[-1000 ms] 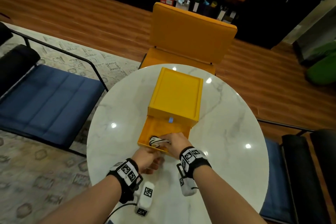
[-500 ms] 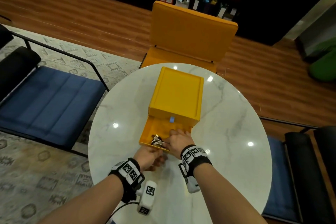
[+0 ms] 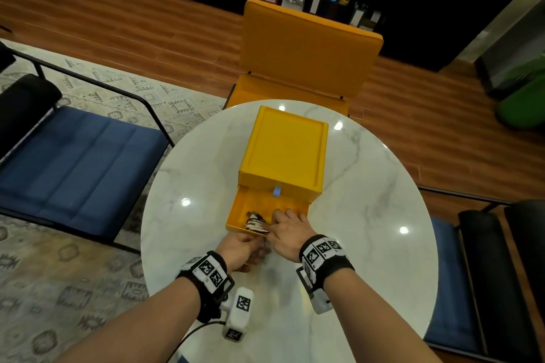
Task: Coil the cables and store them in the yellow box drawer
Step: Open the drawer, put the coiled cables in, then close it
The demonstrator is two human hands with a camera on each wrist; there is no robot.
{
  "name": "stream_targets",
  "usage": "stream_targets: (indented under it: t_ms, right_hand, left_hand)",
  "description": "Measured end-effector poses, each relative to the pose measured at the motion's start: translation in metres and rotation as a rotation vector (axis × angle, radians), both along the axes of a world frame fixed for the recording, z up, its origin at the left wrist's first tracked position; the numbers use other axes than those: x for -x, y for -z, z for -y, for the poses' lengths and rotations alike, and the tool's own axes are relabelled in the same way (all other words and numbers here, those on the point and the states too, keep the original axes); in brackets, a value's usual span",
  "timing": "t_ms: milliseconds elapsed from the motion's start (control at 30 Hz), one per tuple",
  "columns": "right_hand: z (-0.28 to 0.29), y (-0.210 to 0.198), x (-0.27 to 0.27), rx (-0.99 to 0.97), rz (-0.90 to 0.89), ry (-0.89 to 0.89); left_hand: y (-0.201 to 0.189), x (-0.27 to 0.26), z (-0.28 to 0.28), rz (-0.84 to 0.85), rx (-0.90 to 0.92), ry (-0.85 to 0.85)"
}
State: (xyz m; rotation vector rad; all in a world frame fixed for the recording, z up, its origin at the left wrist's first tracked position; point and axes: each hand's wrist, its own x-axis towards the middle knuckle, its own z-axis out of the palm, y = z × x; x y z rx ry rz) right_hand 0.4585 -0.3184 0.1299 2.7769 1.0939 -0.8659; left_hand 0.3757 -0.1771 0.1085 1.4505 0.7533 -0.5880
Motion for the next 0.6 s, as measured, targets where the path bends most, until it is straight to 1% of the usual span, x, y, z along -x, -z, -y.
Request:
stream_targets:
  t_ms: [100, 200, 400, 533, 600]
  right_hand:
    - [-0.002, -0.004, 0.003, 0.012, 0.039, -0.048]
    - [-0.004, -0.005, 0.012, 0.017, 0.037, -0.084]
    - [-0.006, -0.009, 0.019, 0.052, 0.074, -0.092]
    - [-0.009, -0.012, 0.020, 0.078, 0.065, -0.075]
    - [-0.006, -0.011, 0.019, 0.065, 0.069, -0.071]
  left_hand:
    - [0.002, -0.002, -0.001, -0.015, -0.013, 0.013]
    - [0.001, -0.003, -0.003, -0.007, -0.022, 0.016]
    - [0.004, -0.003, -0.004, -0.011, -0.010, 0.029]
    - [0.004, -0.004, -0.004, -0.023, 0.012, 0.033]
    - [0.004, -0.004, -0.004, -0.032, -0.010, 0.041]
